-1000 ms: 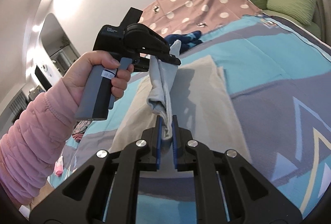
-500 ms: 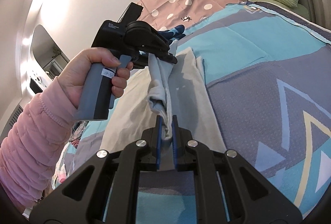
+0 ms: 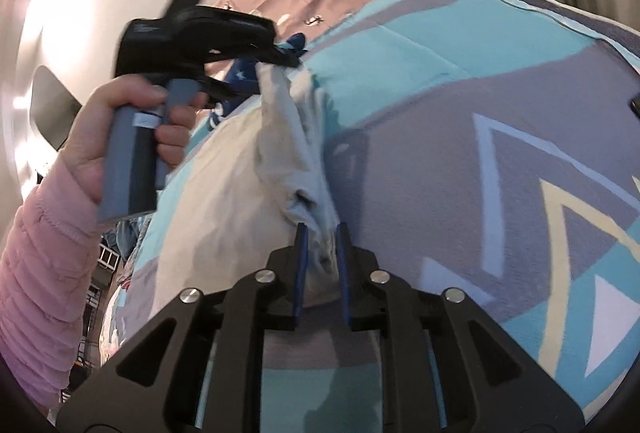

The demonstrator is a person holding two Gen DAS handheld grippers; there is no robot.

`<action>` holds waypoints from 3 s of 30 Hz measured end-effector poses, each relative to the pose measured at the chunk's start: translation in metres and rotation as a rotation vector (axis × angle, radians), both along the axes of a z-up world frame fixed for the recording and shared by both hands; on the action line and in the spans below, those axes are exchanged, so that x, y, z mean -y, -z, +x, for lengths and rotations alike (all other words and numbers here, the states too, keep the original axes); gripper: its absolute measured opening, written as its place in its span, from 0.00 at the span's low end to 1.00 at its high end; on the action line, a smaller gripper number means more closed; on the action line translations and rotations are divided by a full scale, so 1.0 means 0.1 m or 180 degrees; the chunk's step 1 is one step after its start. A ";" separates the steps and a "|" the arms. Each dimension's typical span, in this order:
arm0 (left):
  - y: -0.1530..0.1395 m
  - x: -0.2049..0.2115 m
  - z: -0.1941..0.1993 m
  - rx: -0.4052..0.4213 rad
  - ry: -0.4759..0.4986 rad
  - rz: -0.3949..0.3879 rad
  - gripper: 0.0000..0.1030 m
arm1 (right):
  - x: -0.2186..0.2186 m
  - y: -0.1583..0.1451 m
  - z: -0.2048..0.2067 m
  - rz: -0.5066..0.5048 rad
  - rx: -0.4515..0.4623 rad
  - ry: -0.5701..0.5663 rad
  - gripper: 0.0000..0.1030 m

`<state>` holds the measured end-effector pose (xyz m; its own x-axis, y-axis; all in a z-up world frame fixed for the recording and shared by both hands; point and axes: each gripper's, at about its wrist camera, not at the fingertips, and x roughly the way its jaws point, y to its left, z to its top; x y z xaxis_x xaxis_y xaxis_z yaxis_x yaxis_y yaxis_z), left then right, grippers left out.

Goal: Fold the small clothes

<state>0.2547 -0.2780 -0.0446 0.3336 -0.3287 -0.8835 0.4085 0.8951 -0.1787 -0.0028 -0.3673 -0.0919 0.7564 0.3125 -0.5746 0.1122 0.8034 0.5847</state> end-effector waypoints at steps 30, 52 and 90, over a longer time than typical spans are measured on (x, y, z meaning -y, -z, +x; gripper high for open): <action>0.14 -2.13 -2.27 0.0777 0.0323 0.0458 0.81 | -0.17 -0.01 -0.04 -0.0382 0.0062 -0.0532 0.19; 0.48 -2.07 -1.76 0.0572 -0.0084 0.0186 0.90 | -0.19 -0.04 0.61 -0.0572 -0.0146 -0.0485 0.18; 0.18 -1.79 0.34 0.0667 0.0179 -0.0366 0.08 | 0.35 -0.24 2.15 -0.0196 0.0211 -0.0720 0.07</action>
